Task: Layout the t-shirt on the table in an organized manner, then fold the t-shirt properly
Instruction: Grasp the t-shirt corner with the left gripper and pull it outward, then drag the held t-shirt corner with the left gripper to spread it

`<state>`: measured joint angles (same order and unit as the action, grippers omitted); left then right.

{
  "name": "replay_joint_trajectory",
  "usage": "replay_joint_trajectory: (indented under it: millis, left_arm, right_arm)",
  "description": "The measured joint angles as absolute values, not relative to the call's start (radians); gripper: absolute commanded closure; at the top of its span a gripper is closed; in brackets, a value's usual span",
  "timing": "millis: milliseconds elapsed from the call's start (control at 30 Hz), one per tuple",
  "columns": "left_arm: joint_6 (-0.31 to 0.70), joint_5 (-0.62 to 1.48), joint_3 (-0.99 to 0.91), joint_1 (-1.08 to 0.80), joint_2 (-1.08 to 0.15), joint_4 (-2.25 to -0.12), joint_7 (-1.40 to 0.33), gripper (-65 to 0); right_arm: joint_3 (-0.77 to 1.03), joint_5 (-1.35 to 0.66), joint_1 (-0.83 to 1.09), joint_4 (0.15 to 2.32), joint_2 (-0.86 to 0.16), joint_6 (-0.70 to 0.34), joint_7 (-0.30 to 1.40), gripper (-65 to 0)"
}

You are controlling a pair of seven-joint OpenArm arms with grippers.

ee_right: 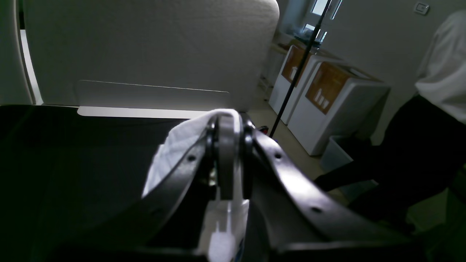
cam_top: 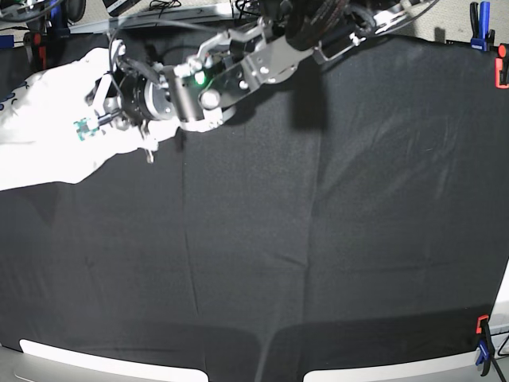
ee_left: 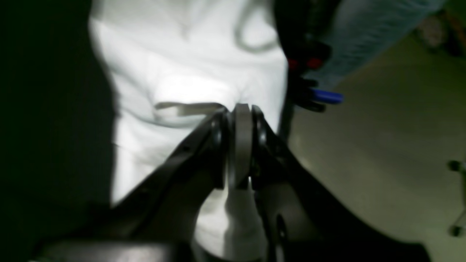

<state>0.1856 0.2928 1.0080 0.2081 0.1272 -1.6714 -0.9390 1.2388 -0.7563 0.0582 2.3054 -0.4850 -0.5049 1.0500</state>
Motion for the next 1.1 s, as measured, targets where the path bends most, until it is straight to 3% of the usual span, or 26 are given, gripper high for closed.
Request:
replay_joint_trajectory:
  millis: [100,167,333,533,667,867,1100]
  left_arm:
    - [0.185,0.197,1.008,0.208,0.115,-1.695,-0.984,0.0]
    - [0.13,0.147,1.01,0.208,0.07,-1.695,-1.004,0.0]
    - [0.007,0.043,1.009,0.208,-0.136,-1.695,-1.018,0.0]
    - [-0.046,-0.032,1.009,0.197,-0.317,-1.715,-1.0,0.0]
    - [-0.056,-0.029,1.009,0.168,-0.321,-1.811,-1.004,0.0]
    - [-0.052,-0.037,1.015,0.12,-0.249,-1.96,-0.968,0.0]
    - [-0.053,-0.181,1.011,0.125,-0.264,-1.963,-0.973,0.0]
  right_arm:
    - [1.239,-0.756,0.058,2.305,-0.485,-0.505,1.056,0.0]
    - [1.239,-0.756,0.058,2.305,-0.485,-0.505,1.06,0.0]
    - [1.239,-0.757,0.058,2.305,-0.485,-0.505,1.06,0.0]
    - [1.239,-0.764,0.058,2.305,-0.485,-0.512,1.063,0.0]
    - [1.238,-0.791,0.057,2.305,-0.466,-0.521,1.078,0.0]
    - [1.238,-0.809,0.187,2.303,-0.316,-0.606,1.137,0.0]
    - [1.238,-0.809,0.35,2.273,-0.182,-0.656,1.14,0.0]
